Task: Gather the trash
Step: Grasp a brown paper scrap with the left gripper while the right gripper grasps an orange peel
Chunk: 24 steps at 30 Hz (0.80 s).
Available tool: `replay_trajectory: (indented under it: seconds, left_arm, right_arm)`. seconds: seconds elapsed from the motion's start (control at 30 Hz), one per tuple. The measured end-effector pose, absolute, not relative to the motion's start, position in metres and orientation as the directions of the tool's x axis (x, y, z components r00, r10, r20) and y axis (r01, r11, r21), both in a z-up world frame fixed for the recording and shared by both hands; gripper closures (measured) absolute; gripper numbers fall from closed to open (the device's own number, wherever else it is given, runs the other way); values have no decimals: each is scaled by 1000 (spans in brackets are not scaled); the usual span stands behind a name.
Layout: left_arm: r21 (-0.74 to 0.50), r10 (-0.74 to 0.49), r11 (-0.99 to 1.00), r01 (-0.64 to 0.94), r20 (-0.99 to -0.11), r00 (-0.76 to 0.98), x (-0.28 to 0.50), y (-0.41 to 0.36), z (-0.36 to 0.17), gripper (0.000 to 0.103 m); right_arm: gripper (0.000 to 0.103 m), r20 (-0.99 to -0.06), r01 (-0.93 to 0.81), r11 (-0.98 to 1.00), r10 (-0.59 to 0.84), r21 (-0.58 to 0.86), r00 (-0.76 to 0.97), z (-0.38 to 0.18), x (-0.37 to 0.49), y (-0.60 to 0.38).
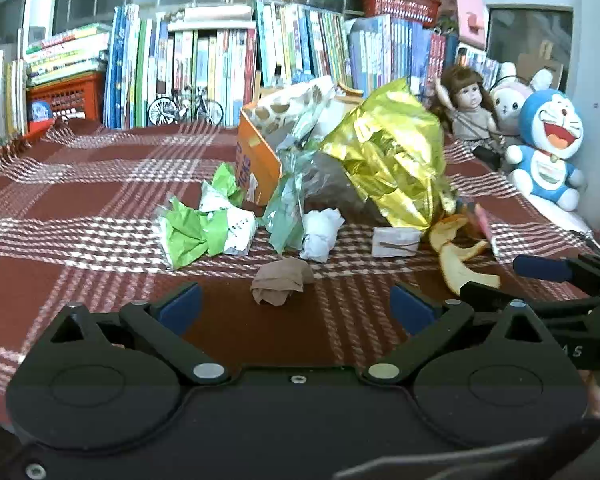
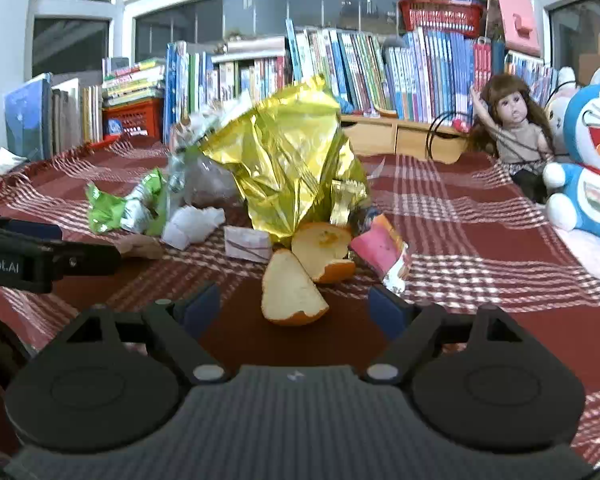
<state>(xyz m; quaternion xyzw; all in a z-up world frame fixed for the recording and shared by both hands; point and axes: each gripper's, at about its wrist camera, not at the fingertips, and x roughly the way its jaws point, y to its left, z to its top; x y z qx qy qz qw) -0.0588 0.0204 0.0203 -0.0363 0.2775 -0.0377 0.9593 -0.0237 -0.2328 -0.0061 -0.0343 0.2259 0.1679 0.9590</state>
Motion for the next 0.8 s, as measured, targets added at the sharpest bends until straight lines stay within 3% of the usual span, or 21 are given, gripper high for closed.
replay_trajectory:
  seconds: [0.13, 0.23, 0.27, 0.33, 0.37, 0.4, 0.47, 0.8]
  left_arm:
    - [-37, -52, 999, 38, -533, 845, -35, 12, 7, 13]
    - [-40, -34, 999, 15, -541, 840, -23, 10, -2, 28]
    - [-53, -35, 999, 7, -550, 834, -20, 11, -6, 39]
    - [-64, -23, 998, -14, -553, 833, -18, 11, -11, 51]
    - [-49, -11, 999, -19, -548, 836, -18, 10, -11, 66]
    - [-29, 4, 999, -23, -549, 836, -18, 8, -11, 75]
    - [-21, 10, 999, -26, -549, 835, -19, 7, -10, 79]
    - [-30, -9, 1000, -9, -542, 840, -30, 5, -3, 81]
  right_arm:
    - [14, -466, -330, 944, 293, 3, 835, -18, -12, -228]
    - [17, -476, -328, 945, 293, 10, 829, -24, -6, -226]
    - [19, -478, -328, 945, 295, 15, 827, -26, -5, -226]
    - [31, -474, -327, 945, 295, 15, 830, -27, -5, -225]
    - [36, -473, -327, 945, 292, 10, 831, -27, -6, -224]
    - [49, -471, -324, 946, 288, 3, 834, -26, -6, -224]
    - [56, -468, -323, 946, 284, -3, 837, -25, -8, -223]
    - [57, -452, -347, 938, 312, 5, 836, -17, -18, -220]
